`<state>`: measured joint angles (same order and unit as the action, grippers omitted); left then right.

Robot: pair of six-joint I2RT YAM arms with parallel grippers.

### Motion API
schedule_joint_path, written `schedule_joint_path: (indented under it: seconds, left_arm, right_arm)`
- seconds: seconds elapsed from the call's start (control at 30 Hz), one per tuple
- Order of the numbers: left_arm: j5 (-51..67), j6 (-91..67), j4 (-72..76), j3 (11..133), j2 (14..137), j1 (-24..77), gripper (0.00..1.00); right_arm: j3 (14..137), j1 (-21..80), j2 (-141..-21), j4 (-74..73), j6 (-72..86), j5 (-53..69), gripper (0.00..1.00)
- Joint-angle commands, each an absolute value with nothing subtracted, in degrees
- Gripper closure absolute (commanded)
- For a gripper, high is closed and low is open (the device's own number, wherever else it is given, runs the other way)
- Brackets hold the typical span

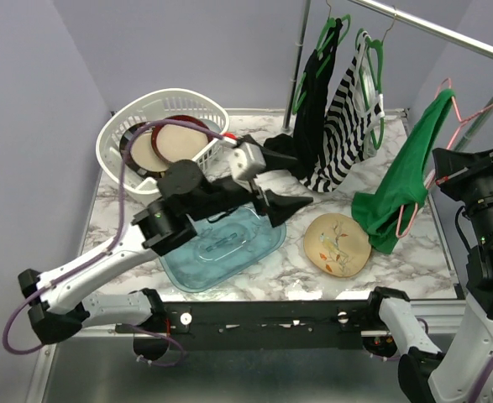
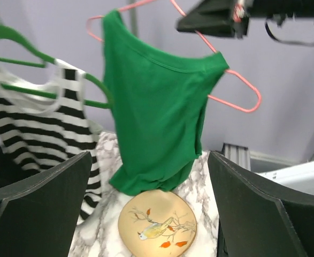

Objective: Remove the tank top from the hanger

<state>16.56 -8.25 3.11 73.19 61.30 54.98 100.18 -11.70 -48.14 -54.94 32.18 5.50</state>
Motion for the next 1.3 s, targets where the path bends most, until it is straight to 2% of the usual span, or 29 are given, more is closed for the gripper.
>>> schedule_joint_path:
  seconds: [0.0, 0.4, 0.77, 0.9, 0.93, 1.03, 1.07, 1.13, 1.17, 1.23, 1.27]
  left_arm:
    - [11.3, -0.3, 14.0, 70.8, 66.5, 63.4, 0.01]
    - [2.9, 4.6, 23.6, 78.4, 87.0, 75.7, 0.01]
    - [-7.0, 6.2, 31.8, 79.4, 93.3, 76.6, 0.02]
    - [-7.6, 6.9, 31.1, 80.3, 94.9, 76.6, 0.09]
    - [-7.6, 7.2, 30.4, 80.4, 95.0, 76.6, 0.11]
    - [-7.0, 8.1, 26.7, 81.5, 95.0, 76.7, 0.35]
    - [-6.9, 8.3, 25.8, 81.6, 94.8, 76.9, 0.53]
    - [-7.1, 8.6, 25.2, 80.5, 93.3, 77.3, 0.68]
    - [-7.1, 8.9, 25.1, 79.2, 92.6, 77.4, 0.83]
    - [-7.4, 9.1, 23.4, 78.4, 90.8, 77.4, 1.0]
    - [-7.9, 8.9, 22.9, 78.0, 90.4, 77.4, 1.0]
  right_arm:
    - [98.1, -12.0, -46.1, -49.8, 39.3, 11.9, 0.99]
    - [92.5, -12.0, -41.7, -46.0, 45.8, 12.8, 0.99]
    - [91.2, -12.0, -39.6, -44.7, 48.2, 16.0, 0.99]
    - [90.0, -12.0, -39.3, -43.7, 48.6, 16.4, 0.99]
    - [90.0, -12.0, -39.2, -43.6, 48.6, 16.5, 0.99]
    - [89.4, -12.0, -38.9, -42.4, 49.0, 17.0, 0.99]
    - [89.4, -12.0, -38.9, -42.2, 49.0, 16.9, 0.99]
    - [89.5, -12.0, -39.1, -42.2, 48.4, 15.6, 0.99]
    - [89.6, -12.0, -39.3, -42.2, 47.5, 15.0, 0.99]
    - [89.3, -12.0, -39.7, -42.5, 46.3, 13.1, 0.99]
    - [88.9, -12.0, -39.8, -42.2, 45.4, 12.7, 0.99]
